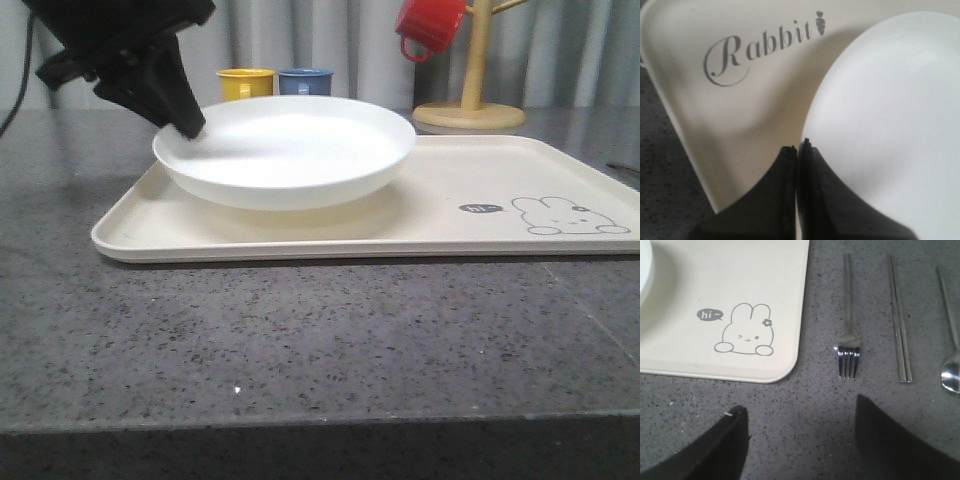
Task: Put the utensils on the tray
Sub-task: 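Lift the plate and set it down on the cream tray, then open the left gripper and raise it away from the plate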
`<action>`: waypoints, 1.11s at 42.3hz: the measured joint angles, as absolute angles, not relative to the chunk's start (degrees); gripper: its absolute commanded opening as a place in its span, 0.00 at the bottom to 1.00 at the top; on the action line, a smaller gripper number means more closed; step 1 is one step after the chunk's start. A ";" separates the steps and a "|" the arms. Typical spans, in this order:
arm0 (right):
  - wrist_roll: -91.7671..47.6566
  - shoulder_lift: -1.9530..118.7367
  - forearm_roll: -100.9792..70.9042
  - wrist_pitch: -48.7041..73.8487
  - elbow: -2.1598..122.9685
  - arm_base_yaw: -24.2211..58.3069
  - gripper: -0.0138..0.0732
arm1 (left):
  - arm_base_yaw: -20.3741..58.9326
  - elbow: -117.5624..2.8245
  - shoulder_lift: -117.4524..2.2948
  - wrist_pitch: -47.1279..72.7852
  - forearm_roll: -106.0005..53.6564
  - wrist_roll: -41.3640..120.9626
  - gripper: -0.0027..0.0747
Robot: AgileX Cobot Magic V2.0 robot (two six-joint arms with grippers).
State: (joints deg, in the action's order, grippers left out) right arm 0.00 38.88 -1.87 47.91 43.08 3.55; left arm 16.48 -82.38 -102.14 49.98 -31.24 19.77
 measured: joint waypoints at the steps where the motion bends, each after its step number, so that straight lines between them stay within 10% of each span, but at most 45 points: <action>1: 0.00 38.88 -1.87 47.91 43.08 3.55 0.72 | 16.56 -82.38 -102.63 49.71 -31.24 19.77 0.01; 12: 0.00 38.88 -1.87 47.81 43.08 3.55 0.72 | 15.99 -82.38 -105.10 48.62 -29.96 19.77 0.07; 26: 0.00 38.88 -1.87 47.81 43.08 3.55 0.72 | 14.76 -82.58 -105.08 48.09 -30.18 19.77 0.61; 47: 0.00 38.88 -1.87 47.81 43.08 3.55 0.72 | 26.14 -80.84 -87.10 49.47 -13.68 17.56 0.60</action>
State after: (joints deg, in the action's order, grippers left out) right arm 0.00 38.88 -1.87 47.81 43.08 3.55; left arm 26.14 -80.84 -87.10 49.47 -13.68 17.56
